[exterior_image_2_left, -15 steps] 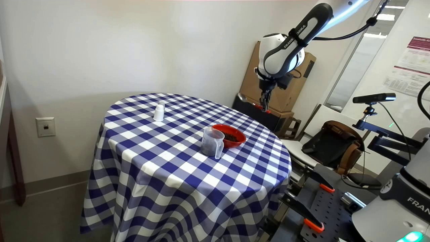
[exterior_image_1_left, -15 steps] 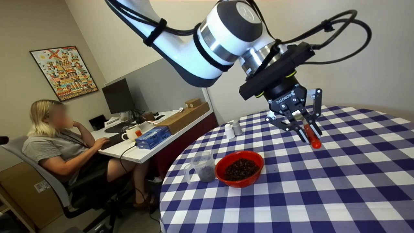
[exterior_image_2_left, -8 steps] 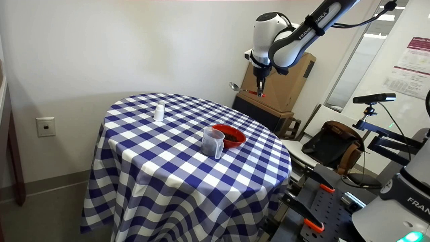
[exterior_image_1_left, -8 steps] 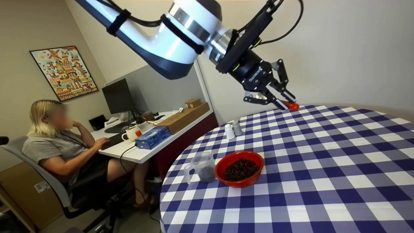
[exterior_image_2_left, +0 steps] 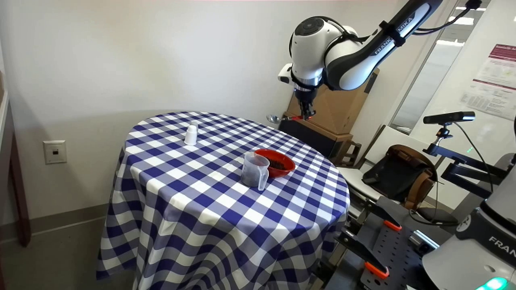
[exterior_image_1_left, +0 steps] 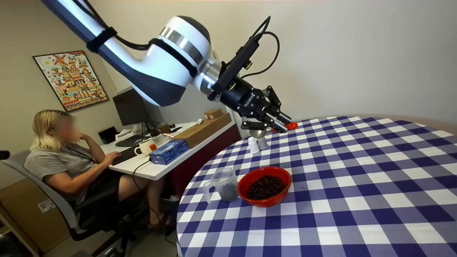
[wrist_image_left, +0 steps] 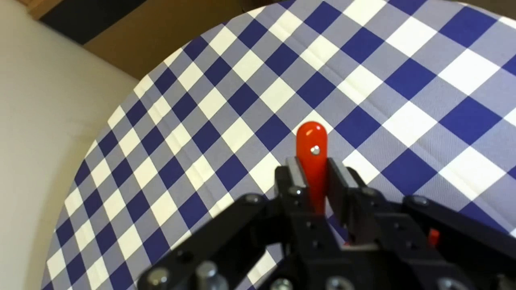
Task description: Pick up the spoon and scoop some of the objects from the red bowl and put them in the measuring cup, then put the spoon on the table
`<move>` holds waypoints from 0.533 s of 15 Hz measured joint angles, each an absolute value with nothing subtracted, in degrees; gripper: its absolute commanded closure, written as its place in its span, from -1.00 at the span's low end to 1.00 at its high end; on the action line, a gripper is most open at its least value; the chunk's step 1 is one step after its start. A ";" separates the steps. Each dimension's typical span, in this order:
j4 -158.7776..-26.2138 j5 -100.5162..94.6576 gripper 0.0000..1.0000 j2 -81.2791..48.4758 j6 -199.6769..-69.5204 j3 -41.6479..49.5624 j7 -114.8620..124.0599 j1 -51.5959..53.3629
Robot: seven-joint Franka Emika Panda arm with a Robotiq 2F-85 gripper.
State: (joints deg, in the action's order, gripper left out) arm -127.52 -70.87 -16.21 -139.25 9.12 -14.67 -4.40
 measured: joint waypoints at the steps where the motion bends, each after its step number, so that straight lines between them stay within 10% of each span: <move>1: -127.83 -73.65 0.81 -16.16 -137.99 8.63 -14.64 -4.15; 8: -129.33 -95.37 0.81 -16.13 -129.71 5.66 -11.74 -2.75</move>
State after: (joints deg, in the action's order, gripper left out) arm -129.33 -95.37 -16.13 -129.71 5.66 -11.74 -2.75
